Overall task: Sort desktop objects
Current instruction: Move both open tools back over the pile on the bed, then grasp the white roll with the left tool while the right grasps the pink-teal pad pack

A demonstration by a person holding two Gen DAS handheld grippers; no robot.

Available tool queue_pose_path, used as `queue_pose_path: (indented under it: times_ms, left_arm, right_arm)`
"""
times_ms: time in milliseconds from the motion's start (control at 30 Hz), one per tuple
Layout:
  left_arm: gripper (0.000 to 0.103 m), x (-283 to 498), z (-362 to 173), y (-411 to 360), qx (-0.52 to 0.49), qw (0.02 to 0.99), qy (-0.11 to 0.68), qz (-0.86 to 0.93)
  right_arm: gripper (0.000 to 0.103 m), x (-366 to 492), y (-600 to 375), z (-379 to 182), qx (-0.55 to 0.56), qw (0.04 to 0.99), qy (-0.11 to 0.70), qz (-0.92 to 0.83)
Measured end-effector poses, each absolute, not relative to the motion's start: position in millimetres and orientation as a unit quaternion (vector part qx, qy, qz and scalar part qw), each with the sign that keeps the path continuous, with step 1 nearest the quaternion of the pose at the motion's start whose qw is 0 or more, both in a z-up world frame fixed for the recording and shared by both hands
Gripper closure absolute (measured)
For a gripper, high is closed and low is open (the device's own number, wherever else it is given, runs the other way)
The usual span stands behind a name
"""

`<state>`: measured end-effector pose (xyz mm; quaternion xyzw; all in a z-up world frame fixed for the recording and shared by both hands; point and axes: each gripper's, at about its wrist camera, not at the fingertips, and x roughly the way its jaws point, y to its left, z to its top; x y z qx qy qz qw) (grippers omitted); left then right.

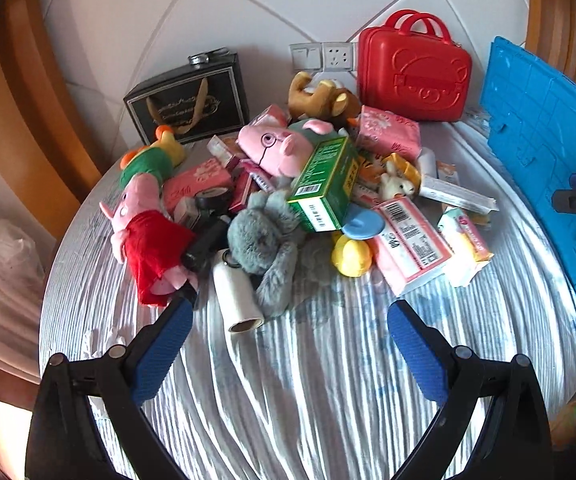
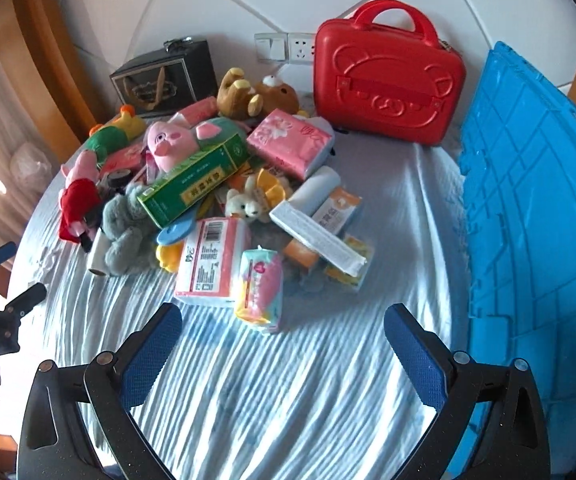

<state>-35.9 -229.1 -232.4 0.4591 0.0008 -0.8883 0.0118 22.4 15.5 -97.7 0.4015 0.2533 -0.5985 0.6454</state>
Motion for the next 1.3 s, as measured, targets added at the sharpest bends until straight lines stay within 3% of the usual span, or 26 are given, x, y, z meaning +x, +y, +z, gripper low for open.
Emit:
queue_pose_path:
  times_ms: [133,200,300,467,700,1000,1167,1200,1233,1300]
  left_arm:
    - [0.006,-49,-265,-252,0.472,0.034,0.009,-0.881]
    - [0.014,-56,-282,-263,0.482,0.052,0.013,-0.874]
    - [0.019,-67,-302,-285,0.492,0.076,0.038,-0.866]
    - [0.020,-91,-328,-306,0.507,0.084,0.059,-0.856]
    - [0.047,-122,-361,-299,0.536,0.070,0.035,-0.840]
    - [0.054,-138,-400,-286,0.571,0.054,0.013,-0.819]
    - [0.056,-128,-400,-288,0.569,0.047,0.013,-0.821]
    - [0.058,-124,-400,-289,0.568,0.048,0.014,-0.821]
    - [0.058,-119,-399,-290,0.567,0.049,0.018,-0.822]
    - [0.058,-110,-396,-293,0.566,0.046,0.031,-0.823]
  right_arm:
    - [0.000,40,-6,-128,0.411,0.632,0.278,-0.595]
    - [0.000,45,-13,-142,0.420,0.623,0.289,-0.593]
    - [0.000,50,-19,-153,0.423,0.615,0.304,-0.592]
    - [0.000,51,-29,-171,0.422,0.603,0.325,-0.595]
    - [0.000,50,-48,-193,0.437,0.586,0.336,-0.594]
    - [0.002,62,-64,-213,0.437,0.578,0.366,-0.584]
    - [0.024,71,-74,-231,0.442,0.579,0.388,-0.565]
    - [0.036,72,-75,-233,0.445,0.582,0.387,-0.559]
    - [0.060,74,-75,-234,0.446,0.582,0.389,-0.557]
    - [0.059,73,-73,-233,0.452,0.582,0.386,-0.556]
